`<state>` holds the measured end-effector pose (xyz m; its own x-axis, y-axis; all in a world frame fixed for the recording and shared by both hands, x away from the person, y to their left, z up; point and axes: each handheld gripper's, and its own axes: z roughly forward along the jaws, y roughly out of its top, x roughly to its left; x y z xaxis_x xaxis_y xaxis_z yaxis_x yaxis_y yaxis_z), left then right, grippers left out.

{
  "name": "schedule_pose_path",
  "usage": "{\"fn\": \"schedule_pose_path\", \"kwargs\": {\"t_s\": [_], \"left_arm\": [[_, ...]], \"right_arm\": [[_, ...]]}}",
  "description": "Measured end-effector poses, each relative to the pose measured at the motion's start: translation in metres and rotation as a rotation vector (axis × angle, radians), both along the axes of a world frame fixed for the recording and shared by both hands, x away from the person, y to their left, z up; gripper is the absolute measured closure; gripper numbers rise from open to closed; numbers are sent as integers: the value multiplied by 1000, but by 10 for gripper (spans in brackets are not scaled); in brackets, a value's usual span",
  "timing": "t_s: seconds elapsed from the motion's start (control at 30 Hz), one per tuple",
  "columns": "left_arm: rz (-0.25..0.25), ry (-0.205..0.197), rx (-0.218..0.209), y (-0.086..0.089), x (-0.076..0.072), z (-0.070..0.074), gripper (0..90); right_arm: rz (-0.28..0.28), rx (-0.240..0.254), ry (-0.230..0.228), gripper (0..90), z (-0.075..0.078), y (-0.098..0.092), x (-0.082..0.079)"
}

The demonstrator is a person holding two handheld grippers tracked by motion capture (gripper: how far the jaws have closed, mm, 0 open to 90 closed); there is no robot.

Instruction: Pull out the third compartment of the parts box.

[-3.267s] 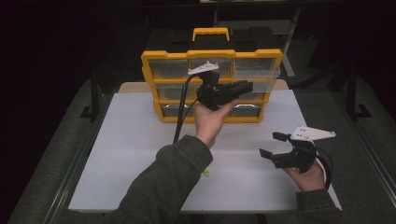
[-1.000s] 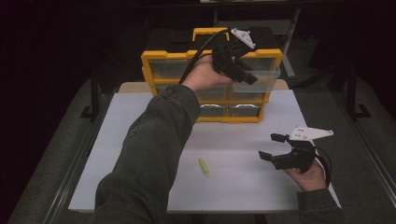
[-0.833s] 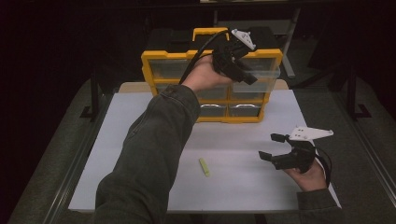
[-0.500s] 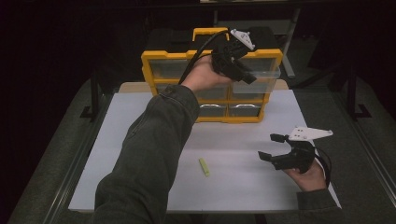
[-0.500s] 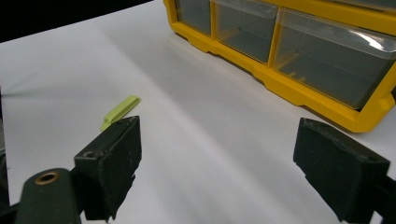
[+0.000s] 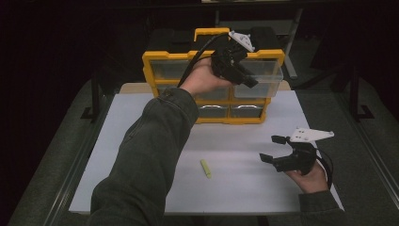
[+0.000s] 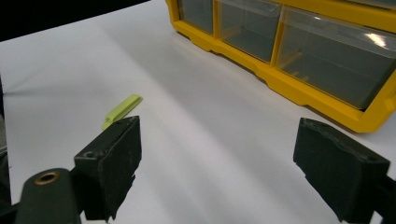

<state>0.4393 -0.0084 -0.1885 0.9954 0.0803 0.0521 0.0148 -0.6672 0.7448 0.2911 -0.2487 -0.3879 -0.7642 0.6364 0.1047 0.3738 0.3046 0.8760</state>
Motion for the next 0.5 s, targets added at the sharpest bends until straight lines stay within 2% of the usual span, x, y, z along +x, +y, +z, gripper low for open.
{"fn": "schedule_pose_path", "kwargs": {"t_s": [0.5], "left_arm": [[-33, 7, -10, 0, -13, -1, 752]], "right_arm": [[6, -4, 7, 144, 0, 3, 0]]}}
